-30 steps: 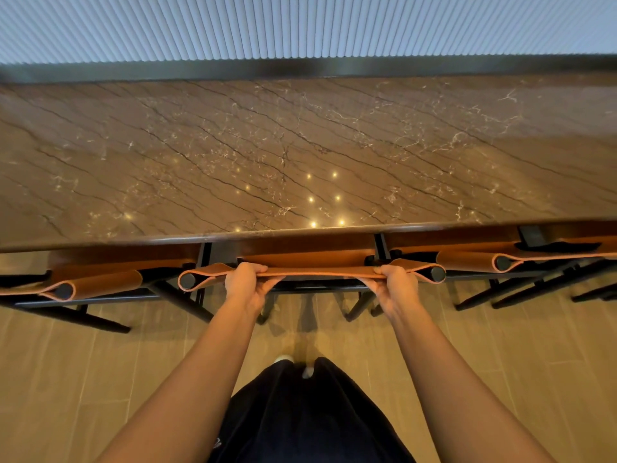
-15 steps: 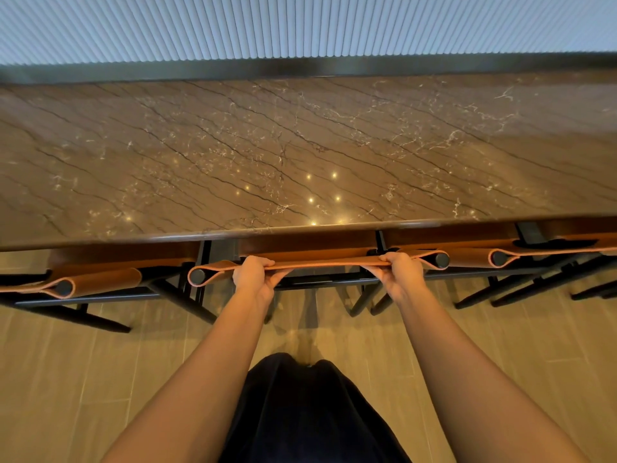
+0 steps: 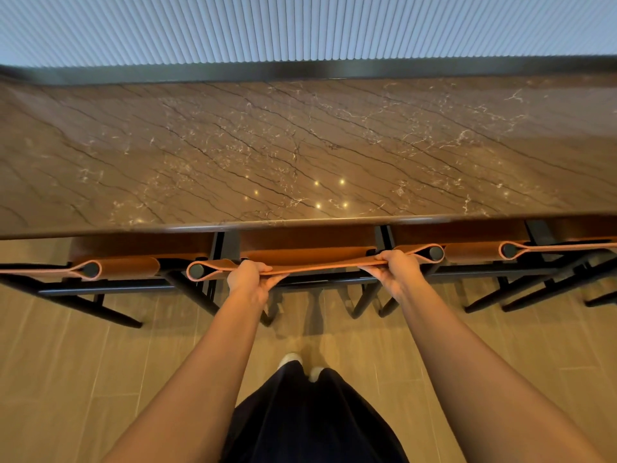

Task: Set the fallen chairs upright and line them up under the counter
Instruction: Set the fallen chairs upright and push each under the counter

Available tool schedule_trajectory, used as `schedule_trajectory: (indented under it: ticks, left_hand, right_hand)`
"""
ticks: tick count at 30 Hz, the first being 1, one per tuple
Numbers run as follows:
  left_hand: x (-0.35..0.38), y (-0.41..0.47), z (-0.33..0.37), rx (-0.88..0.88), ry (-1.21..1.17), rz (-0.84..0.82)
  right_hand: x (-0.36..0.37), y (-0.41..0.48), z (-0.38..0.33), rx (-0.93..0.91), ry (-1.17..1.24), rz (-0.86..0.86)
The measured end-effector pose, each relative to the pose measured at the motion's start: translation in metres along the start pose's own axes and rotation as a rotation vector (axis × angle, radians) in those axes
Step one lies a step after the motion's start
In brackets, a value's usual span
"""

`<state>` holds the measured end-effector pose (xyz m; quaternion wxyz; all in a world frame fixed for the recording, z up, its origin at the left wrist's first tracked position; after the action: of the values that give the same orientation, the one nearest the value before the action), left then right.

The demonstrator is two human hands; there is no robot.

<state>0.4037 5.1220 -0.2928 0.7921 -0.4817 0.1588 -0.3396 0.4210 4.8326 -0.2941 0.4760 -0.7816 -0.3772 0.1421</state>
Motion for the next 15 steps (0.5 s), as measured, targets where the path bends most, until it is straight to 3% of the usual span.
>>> schedule_trajectory:
  ticks: [15]
  left_hand:
    - [0.0, 0.009, 0.025, 0.019, 0.11, -0.026]
  right_hand:
    - [0.007, -0.001, 0.011, -0.04, 0.092, 0.1]
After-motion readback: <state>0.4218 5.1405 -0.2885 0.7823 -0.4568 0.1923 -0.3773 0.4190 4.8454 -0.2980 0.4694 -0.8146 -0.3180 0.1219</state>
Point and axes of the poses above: each hand's wrist, its own y-axis towards the middle knuckle, its own x-axis out of the palm, z = x × y, the point moved 10 cm from there along y, towards the middle knuckle, and after that the axes turned 5 degrees about z, right-handed, at the moved point
